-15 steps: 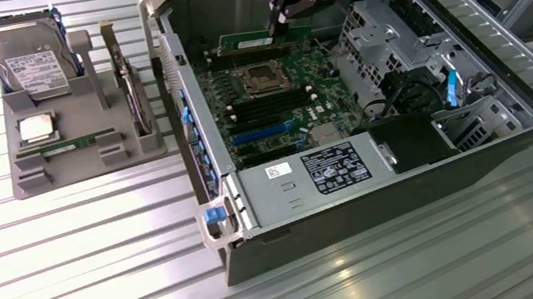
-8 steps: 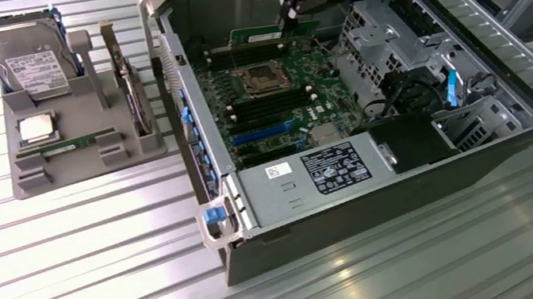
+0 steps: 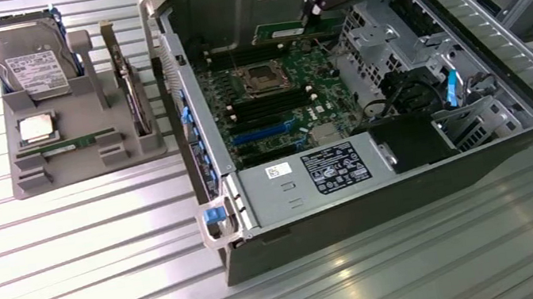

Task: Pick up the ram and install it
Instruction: 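Pick up the ram and move it above insertion slot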

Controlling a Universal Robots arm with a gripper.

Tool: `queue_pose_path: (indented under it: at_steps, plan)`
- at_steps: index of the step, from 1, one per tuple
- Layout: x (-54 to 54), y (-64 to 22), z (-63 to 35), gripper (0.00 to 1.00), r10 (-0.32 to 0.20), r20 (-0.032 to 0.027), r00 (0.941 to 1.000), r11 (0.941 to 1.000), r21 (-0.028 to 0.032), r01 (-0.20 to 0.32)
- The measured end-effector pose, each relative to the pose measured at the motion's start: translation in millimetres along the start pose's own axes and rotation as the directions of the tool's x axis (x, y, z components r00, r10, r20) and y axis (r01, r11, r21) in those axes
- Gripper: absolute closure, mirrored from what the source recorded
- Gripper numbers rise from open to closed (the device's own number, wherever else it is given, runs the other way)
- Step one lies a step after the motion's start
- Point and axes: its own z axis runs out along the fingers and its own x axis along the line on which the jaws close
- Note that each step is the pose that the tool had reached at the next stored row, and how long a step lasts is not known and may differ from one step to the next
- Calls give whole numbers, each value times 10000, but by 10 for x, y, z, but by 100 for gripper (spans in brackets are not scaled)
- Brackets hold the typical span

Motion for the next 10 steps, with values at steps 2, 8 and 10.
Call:
queue_pose_path:
  at_steps: [2, 8, 10]
  plan:
    - [6, -104, -13, 88, -3, 1, 10000, 10000, -20, 3]
    - [9, -170, -21, 88, -3, 1, 10000, 10000, -24, 3]
    - [9, -171, -20, 88, -6, 0, 10000, 10000, 15, 6]
